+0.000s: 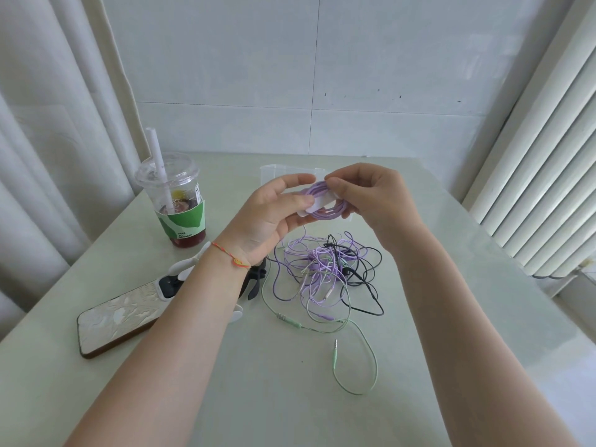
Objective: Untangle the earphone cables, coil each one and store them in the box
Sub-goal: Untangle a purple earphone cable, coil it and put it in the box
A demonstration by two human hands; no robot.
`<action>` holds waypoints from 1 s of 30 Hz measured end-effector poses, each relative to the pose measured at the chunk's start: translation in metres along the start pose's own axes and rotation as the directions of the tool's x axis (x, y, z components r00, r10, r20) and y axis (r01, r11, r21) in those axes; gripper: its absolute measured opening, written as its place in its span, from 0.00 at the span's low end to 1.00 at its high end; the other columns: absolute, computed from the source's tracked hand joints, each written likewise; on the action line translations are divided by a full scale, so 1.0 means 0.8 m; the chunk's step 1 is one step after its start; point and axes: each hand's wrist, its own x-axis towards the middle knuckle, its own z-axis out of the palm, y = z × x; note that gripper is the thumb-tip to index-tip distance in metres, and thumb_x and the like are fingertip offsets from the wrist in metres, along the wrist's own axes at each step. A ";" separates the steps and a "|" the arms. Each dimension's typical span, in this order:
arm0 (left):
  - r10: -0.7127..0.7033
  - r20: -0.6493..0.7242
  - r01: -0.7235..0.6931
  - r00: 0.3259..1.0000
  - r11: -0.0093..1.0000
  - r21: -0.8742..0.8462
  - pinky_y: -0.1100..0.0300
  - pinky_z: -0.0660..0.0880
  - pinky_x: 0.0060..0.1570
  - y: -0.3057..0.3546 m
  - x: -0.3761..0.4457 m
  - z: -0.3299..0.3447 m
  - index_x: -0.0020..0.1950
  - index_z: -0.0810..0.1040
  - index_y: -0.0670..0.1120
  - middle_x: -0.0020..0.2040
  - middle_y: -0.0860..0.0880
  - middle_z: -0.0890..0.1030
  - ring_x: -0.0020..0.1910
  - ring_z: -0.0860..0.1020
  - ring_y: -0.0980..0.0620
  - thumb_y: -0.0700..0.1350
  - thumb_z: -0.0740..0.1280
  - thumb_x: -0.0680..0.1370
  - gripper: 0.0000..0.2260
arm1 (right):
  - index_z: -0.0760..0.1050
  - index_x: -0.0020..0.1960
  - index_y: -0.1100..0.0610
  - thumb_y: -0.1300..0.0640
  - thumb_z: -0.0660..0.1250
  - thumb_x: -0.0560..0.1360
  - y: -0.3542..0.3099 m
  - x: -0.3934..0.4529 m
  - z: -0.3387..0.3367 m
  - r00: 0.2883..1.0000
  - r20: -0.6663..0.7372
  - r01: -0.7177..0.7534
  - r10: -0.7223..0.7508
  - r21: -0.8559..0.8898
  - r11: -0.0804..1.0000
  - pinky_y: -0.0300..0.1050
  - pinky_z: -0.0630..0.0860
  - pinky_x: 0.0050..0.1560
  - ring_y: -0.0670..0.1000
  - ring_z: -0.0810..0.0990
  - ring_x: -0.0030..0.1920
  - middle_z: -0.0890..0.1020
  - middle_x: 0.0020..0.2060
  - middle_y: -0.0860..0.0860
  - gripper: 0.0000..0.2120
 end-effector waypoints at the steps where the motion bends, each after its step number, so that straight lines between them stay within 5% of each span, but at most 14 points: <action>1: 0.003 0.013 -0.003 1.000 1.000 0.000 0.58 0.78 0.49 0.001 -0.001 0.000 0.60 0.76 0.42 0.50 0.41 0.82 0.47 0.81 0.47 0.37 0.67 0.71 0.17 | 0.82 0.46 0.62 0.63 0.71 0.74 0.000 0.000 -0.001 1.000 0.002 -0.008 0.008 0.017 1.000 0.41 0.73 0.30 0.52 0.74 0.28 0.82 0.35 0.58 0.03; 9: 0.008 0.005 -0.007 1.000 0.996 -0.087 0.59 0.78 0.49 0.001 0.001 0.002 0.59 0.77 0.40 0.52 0.42 0.82 0.51 0.81 0.48 0.38 0.64 0.72 0.15 | 0.84 0.44 0.58 0.61 0.72 0.73 -0.001 0.000 0.004 0.997 -0.063 0.040 -0.043 -0.045 0.998 0.47 0.73 0.34 0.54 0.75 0.29 0.84 0.36 0.61 0.02; 16: -0.051 -0.030 0.049 0.998 0.998 -0.049 0.58 0.81 0.49 0.003 0.002 0.000 0.51 0.81 0.38 0.47 0.43 0.84 0.45 0.82 0.49 0.40 0.63 0.77 0.09 | 0.84 0.44 0.58 0.63 0.71 0.74 -0.007 -0.005 -0.005 0.995 0.069 0.071 -0.065 -0.089 0.993 0.43 0.72 0.32 0.52 0.73 0.28 0.84 0.36 0.60 0.03; 20: -0.120 0.070 0.121 0.990 0.993 -0.002 0.60 0.80 0.50 0.010 -0.003 -0.006 0.50 0.85 0.41 0.48 0.43 0.84 0.47 0.82 0.50 0.42 0.66 0.76 0.09 | 0.84 0.45 0.58 0.63 0.71 0.74 -0.005 -0.006 -0.007 0.991 0.122 0.073 -0.057 -0.129 0.989 0.40 0.73 0.32 0.50 0.73 0.27 0.84 0.36 0.58 0.03; 24: -0.101 0.188 0.092 0.977 0.994 0.053 0.61 0.77 0.55 0.010 -0.004 -0.010 0.60 0.78 0.37 0.54 0.42 0.82 0.53 0.81 0.49 0.37 0.65 0.73 0.16 | 0.83 0.47 0.60 0.63 0.71 0.74 -0.006 -0.004 -0.012 0.988 0.145 0.066 -0.049 -0.113 0.991 0.41 0.74 0.32 0.52 0.75 0.30 0.85 0.38 0.58 0.03; 30: -0.032 0.035 0.031 0.999 0.999 0.029 0.63 0.78 0.51 0.004 0.003 -0.007 0.60 0.78 0.34 0.54 0.41 0.82 0.51 0.81 0.50 0.38 0.65 0.73 0.17 | 0.83 0.49 0.57 0.64 0.68 0.76 -0.007 -0.006 -0.012 0.992 0.112 0.082 -0.066 -0.148 0.986 0.40 0.74 0.36 0.48 0.75 0.27 0.83 0.37 0.56 0.06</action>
